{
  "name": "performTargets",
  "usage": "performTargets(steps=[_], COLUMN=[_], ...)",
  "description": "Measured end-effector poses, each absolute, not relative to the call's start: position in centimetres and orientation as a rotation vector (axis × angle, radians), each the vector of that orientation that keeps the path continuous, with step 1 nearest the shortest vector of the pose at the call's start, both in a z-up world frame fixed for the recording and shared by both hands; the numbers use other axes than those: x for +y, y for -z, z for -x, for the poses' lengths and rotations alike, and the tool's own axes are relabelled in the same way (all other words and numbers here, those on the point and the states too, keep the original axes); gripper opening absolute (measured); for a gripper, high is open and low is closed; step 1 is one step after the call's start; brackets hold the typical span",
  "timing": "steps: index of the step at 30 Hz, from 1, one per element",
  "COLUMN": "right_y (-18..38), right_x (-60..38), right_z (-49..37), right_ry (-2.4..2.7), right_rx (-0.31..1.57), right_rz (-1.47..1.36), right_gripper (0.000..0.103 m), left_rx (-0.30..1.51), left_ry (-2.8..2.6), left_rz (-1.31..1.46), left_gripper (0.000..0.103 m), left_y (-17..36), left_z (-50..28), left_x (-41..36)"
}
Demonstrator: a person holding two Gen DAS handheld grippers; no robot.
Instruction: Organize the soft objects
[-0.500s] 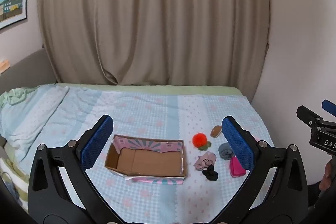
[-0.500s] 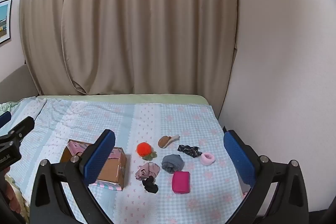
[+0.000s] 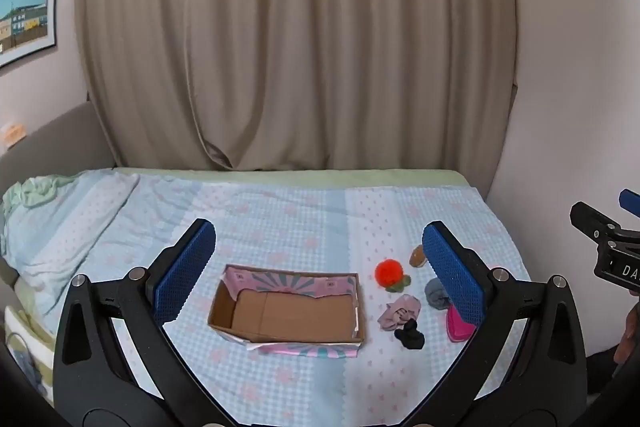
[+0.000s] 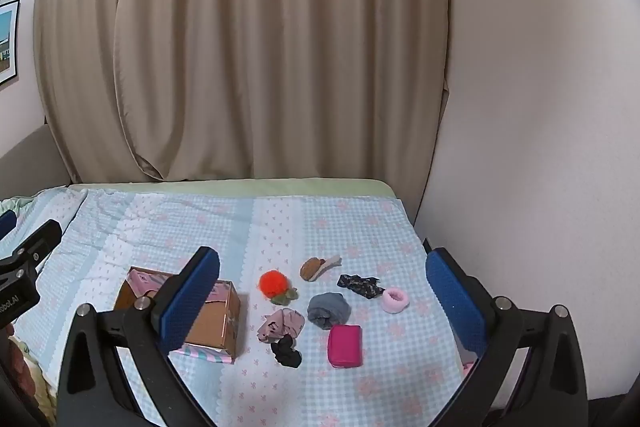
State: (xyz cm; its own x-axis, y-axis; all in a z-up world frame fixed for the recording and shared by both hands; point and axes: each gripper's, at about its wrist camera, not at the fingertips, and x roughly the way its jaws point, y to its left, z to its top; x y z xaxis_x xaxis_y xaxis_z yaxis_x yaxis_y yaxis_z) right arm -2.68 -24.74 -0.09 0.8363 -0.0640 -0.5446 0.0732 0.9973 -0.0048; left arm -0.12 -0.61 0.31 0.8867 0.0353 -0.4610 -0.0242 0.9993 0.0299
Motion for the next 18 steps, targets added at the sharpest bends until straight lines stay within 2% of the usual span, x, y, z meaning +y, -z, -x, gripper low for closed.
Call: performTargets(steps=[18], right_y=[0.0], right_x=[-24.8], right_z=[2.9], right_ry=[0.071], right_rx=[0.576], right_rz=[-0.016], right_gripper=[0.103], left_rx=[0.499], left_ry=[-0.022], left_rz=[0.011], left_gripper=[0.102], left_y=[-0.2], left_z=[0.0], left_x=[0.0])
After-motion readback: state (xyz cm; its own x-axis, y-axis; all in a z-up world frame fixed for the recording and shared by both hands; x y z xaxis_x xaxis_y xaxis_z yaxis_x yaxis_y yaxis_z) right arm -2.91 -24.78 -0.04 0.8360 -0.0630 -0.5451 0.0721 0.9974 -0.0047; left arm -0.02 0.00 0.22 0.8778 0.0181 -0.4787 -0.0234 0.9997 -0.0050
